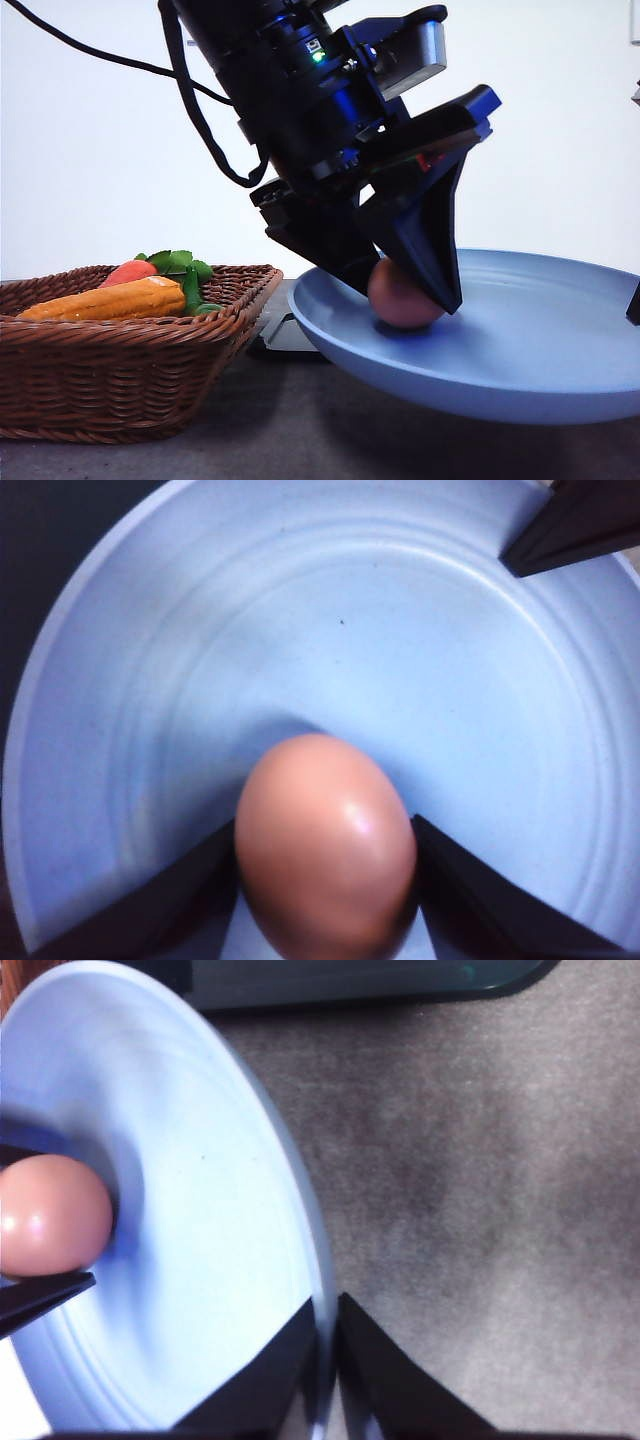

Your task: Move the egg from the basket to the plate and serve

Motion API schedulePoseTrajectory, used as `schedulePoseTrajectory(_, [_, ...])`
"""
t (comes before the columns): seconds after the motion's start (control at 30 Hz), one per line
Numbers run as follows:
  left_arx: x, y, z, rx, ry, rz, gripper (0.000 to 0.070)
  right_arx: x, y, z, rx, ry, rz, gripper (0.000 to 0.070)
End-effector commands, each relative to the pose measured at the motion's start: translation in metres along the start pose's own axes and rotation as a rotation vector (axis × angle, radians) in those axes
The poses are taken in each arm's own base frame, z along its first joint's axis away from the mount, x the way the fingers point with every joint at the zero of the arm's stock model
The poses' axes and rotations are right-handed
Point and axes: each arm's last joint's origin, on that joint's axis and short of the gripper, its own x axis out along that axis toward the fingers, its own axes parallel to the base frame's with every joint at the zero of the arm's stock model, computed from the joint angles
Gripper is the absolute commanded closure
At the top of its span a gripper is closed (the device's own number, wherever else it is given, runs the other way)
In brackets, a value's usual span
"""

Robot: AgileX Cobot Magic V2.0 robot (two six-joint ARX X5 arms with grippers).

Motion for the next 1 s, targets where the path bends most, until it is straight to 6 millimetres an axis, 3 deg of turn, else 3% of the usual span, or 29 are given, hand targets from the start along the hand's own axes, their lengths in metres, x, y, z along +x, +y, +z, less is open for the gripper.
schedulePoseTrajectory(0.0, [-0.001,-0.004,0.006,0.006,-0.013,-0.013,0.0317,-0.001,0.003,0.003,-0.01,0.0,0.015,0.07])
schedulePoseTrajectory(0.2, [-0.039,-0.006,0.017,0.011,-0.126,-0.015,0.0319,-0.001,0.002,0.001,0.009,0.026,0.006,0.07])
schedulePoseTrajectory(0.53, [-0.157,0.004,0.015,-0.02,-0.411,0.107,0.0324,0.003,-0.01,0.014,0.072,0.016,-0.021,0.07])
schedulePoseTrajectory(0.77, [-0.229,0.007,-0.008,-0.065,-0.591,0.242,0.0324,0.014,-0.021,0.05,0.11,-0.007,0.015,0.07])
schedulePoseTrajectory(0.97, [-0.269,0.006,-0.035,-0.105,-0.665,0.35,0.0324,0.025,-0.022,0.096,0.103,-0.011,0.006,0.07])
